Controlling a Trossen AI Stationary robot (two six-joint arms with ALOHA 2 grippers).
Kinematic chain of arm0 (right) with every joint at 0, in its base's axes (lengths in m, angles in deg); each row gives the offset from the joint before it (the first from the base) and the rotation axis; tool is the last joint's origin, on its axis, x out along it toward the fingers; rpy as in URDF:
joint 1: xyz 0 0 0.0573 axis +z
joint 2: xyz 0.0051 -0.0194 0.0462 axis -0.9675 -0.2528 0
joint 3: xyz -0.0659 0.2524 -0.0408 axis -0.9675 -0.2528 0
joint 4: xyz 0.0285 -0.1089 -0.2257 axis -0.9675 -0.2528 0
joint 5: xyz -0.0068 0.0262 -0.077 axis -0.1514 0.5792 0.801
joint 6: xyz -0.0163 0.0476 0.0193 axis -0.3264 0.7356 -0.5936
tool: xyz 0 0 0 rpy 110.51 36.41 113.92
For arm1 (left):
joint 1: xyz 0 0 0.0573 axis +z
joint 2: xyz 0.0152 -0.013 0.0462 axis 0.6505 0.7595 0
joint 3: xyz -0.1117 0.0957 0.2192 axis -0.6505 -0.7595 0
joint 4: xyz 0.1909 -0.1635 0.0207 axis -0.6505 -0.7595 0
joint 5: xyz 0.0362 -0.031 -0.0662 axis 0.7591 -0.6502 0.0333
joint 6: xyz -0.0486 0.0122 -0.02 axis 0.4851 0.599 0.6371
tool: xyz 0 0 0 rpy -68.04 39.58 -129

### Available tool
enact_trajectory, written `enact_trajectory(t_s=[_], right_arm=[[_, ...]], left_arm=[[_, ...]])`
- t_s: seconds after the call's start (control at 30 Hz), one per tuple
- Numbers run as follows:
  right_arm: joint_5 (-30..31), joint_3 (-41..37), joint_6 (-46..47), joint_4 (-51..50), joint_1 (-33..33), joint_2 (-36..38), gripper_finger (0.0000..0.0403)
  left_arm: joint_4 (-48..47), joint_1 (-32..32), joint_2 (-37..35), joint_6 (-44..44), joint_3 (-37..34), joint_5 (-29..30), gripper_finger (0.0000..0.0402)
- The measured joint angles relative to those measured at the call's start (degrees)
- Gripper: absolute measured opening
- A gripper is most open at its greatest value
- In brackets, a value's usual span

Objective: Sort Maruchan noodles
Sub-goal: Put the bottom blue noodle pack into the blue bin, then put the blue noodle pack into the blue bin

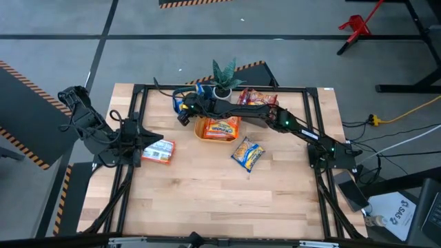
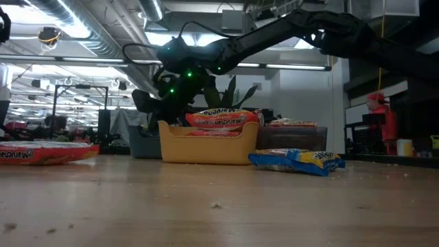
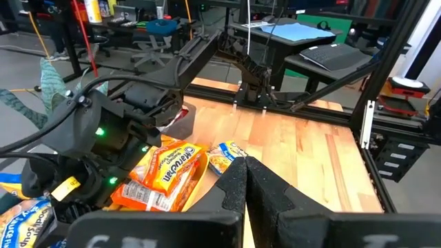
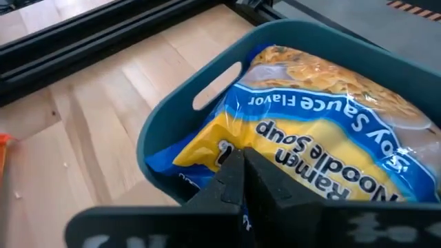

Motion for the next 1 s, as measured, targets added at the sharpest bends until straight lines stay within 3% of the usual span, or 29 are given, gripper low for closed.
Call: enact_trajectory(t_s=[0.23, 0.4, 0.63, 0.83, 1.0], right_arm=[[-4.68, -0.02, -0.68, -0.3, -0.41, 1.03, 0.0001], [-5.51, -0.02, -5.46, -2.96, -0.24, 6.75, 0.0001], [-6.08, -0.02, -11.91, -25.87, 0.6, 22.29, 0.0001], [0.78, 0.09, -12.07, -44.28, 5.03, 37.41, 0.0001], [11.78, -0.24, -5.39, -62.57, 11.05, 44.74, 0.0001]], left_arm=[[-0.46, 0.02, -0.02, 0.45, 0.0, -0.07, 0.0], [-2.33, 0.0, -0.02, 2.27, 0.0, -0.07, 0.0], [-4.96, 0.02, 0.44, 5.84, -0.04, -0.05, 0.0], [-3.58, 0.02, 5.23, 6.05, -0.04, 1.38, 0.0], [1.35, 0.02, 12.52, 7.12, -0.04, 1.22, 0.0]])
